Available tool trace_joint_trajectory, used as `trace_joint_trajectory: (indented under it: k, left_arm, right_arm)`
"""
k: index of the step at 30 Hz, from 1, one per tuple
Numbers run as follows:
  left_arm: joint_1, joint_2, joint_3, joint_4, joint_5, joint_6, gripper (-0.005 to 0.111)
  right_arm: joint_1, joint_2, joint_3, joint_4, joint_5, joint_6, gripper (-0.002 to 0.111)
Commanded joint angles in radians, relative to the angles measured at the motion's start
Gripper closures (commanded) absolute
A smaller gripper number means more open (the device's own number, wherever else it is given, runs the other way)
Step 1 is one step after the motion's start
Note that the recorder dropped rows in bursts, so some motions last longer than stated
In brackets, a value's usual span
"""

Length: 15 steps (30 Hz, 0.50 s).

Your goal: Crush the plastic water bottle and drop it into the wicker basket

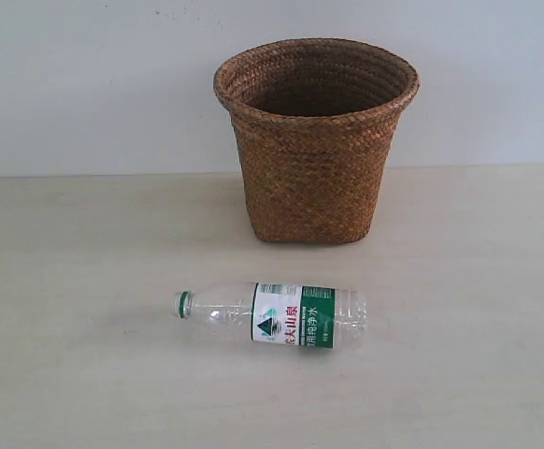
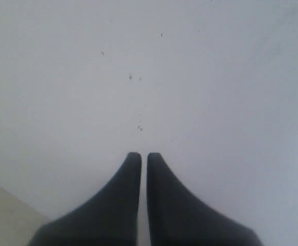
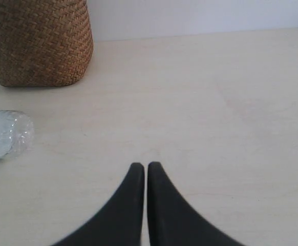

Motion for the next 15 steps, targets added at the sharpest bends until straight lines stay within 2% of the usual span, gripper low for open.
trace_joint_trajectory:
  k: [1,4,6,15]
  left_arm:
    - [0.003,-0.003,0.003,-0.008,-0.2,-0.16,0.103]
    - [0.003,-0.003,0.003,0.007,-0.365,-0.323,0.103]
    - [0.003,0.016,-0.006,0.026,-0.455,-0.361,0.103]
    - [0.003,0.285,-0.185,0.15,-0.477,-0.37,0.103]
  right_arm:
    - [0.002,-0.006,-0.001,0.001,-0.002,0.001,0.108]
    - [0.002,-0.006,-0.001,0.001,0.0,0.001,0.108]
    - [0.002,-0.006,-0.001,0.001,-0.001,0.001,0.108]
    - [0.002,-0.006,-0.001,0.001,-0.001,0.001,0.108]
